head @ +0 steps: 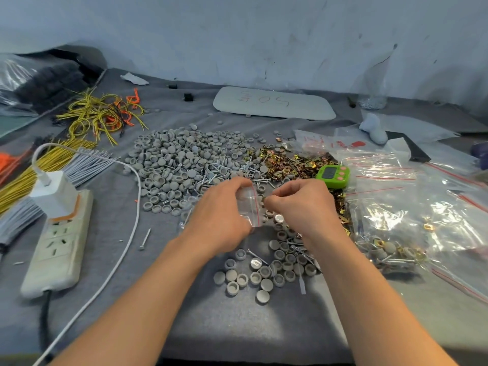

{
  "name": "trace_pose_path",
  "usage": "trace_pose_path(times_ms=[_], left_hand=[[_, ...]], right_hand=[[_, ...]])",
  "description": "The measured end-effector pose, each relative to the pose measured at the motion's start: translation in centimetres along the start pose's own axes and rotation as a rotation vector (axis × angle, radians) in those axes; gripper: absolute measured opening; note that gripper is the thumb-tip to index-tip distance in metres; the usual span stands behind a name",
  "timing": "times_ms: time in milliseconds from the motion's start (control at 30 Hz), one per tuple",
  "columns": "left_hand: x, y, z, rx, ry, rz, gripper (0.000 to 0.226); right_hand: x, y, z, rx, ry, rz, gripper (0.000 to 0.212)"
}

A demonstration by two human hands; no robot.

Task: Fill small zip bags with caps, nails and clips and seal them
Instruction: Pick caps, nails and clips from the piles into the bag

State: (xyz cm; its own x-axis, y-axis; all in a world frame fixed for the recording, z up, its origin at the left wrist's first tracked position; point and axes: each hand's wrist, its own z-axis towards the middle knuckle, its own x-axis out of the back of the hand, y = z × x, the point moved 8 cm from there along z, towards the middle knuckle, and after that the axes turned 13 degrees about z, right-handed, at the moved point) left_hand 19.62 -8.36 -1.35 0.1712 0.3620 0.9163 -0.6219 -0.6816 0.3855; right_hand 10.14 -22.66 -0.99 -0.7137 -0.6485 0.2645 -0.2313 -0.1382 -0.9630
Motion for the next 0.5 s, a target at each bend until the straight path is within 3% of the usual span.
trace_pose_path(times_ms=[233,367,500], left_hand=[[0.9,0.0,-0.2,-0.025,-0.019,-0.204,0.058],[1.9,-0.7,-0.4,-0.035,-0.006,-0.328,0.059],[2.9,-2.0,-0.2,-0.001,-0.008,-0.523,0.07]], right_hand=[[-2.9,-2.7,-0.9,0.216,-0.206,0.016,0.018],[-3.4,-3.9,-1.7,0.269,-0.291,0.172,0.021],[-2.0,-4.5,-1.2,0.291,-0.216,0.421,0.029]])
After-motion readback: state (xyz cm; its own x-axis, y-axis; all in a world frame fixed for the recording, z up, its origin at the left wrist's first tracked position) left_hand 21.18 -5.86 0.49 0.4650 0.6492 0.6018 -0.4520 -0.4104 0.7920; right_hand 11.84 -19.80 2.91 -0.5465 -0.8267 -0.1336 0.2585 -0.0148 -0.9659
